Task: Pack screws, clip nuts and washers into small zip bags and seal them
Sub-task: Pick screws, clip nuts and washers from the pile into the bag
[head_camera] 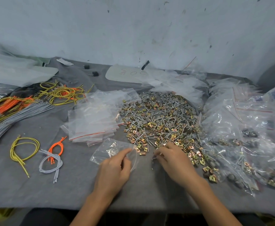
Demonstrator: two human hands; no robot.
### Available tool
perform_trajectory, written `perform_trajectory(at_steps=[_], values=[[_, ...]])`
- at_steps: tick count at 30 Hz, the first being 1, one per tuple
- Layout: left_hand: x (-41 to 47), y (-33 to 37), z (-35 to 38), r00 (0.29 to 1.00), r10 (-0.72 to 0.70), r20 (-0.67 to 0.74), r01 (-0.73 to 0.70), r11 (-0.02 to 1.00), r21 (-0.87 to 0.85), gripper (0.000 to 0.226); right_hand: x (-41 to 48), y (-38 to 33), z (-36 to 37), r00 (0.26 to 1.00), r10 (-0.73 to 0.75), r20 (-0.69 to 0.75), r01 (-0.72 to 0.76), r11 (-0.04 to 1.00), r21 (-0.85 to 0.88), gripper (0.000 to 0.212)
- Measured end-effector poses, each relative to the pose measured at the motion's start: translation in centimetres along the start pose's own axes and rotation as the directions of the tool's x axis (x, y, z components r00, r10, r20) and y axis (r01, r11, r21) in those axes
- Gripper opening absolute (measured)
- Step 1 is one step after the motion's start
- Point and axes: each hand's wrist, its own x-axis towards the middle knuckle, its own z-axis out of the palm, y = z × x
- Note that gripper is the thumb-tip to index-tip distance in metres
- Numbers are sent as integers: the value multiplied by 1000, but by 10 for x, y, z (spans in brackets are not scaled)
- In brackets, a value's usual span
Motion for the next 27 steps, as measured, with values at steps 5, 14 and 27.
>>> perform_trajectory(at_steps=[5, 14, 27], values=[[0, 0, -1, 1000, -6, 2, 6, 1000, -1, 36, -2, 1, 4, 998, -20, 67, 21, 1000, -15, 12], [-1, 4, -5, 996, -33, 77, 33, 999, 11, 42, -22, -38, 2, 989, -145, 0, 141, 964, 226, 13], [0, 5, -8, 998, -19, 55, 19, 1000, -5, 43, -12, -73, 14, 956, -254, -143, 285, 921, 265, 17]])
